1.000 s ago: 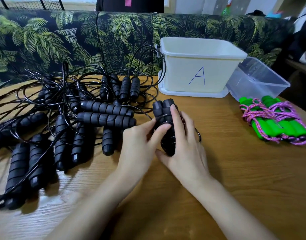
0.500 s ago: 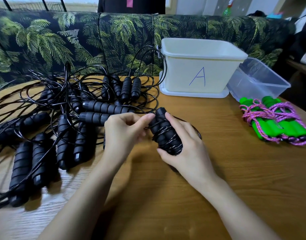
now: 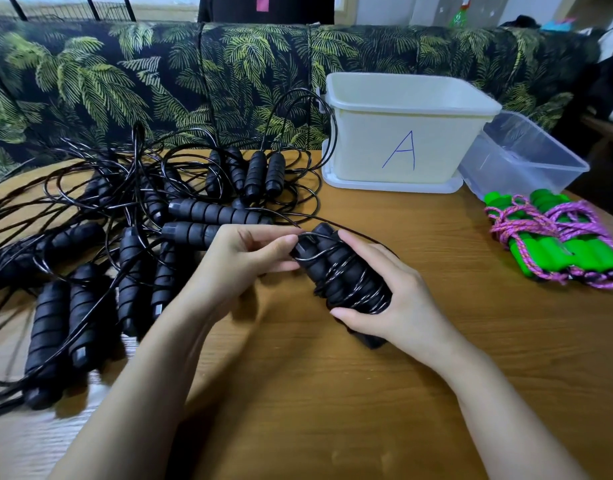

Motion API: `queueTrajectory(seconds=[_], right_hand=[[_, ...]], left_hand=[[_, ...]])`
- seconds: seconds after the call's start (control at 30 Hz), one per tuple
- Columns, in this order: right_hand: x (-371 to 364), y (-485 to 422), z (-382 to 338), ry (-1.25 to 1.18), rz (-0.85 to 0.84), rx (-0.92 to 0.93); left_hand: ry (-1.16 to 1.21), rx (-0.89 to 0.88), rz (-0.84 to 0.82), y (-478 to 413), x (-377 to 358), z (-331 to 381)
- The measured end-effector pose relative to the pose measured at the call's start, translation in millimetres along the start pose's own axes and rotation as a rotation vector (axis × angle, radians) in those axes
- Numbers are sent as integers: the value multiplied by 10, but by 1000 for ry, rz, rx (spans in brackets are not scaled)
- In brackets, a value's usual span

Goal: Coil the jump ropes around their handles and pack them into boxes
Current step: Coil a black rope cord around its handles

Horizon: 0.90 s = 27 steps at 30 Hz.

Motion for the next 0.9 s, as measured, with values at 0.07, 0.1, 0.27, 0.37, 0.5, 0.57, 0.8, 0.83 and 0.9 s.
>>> queueTrajectory(seconds=[0.07,0.1,0.27,0.37,0.5,0.57,0.8,0.83,0.9], right_hand=[[7,-3,21,-25,-34,1],[2,-2,26,-30,-53,0],[2,-4,19,-49,-96,3],[11,-2,4,-74,-107,14],[39,7,-11,-117,-106,18],[59,12,-28,-157,-105,7],[76,13,-65,-212,-101,-15],[75,11,-65,-220,-99,-16],[72,15,-74,-241,-103,-19]], left_hand=[[31,50,-30,-3,-9,-36],[29,65,-29,1,-13,-45],[42,117,-26,21,-63,-93],[136,195,-17,26,-65,-164],[229,315,-44,34,-105,-283],[259,361,-60,48,-133,-321],[341,429,-33,48,-132,-426],[369,443,-35,51,-156,-440],[412,487,-64,74,-229,-462]])
Point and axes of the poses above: each hand's wrist, its own y-axis away from the middle knuckle, its own x-axis out of the back of the hand, z = x × y, the point moved 10 cm from there along -y, towards the middle knuckle, and after that the axes turned 2 degrees about z, right-handed, at the moved point
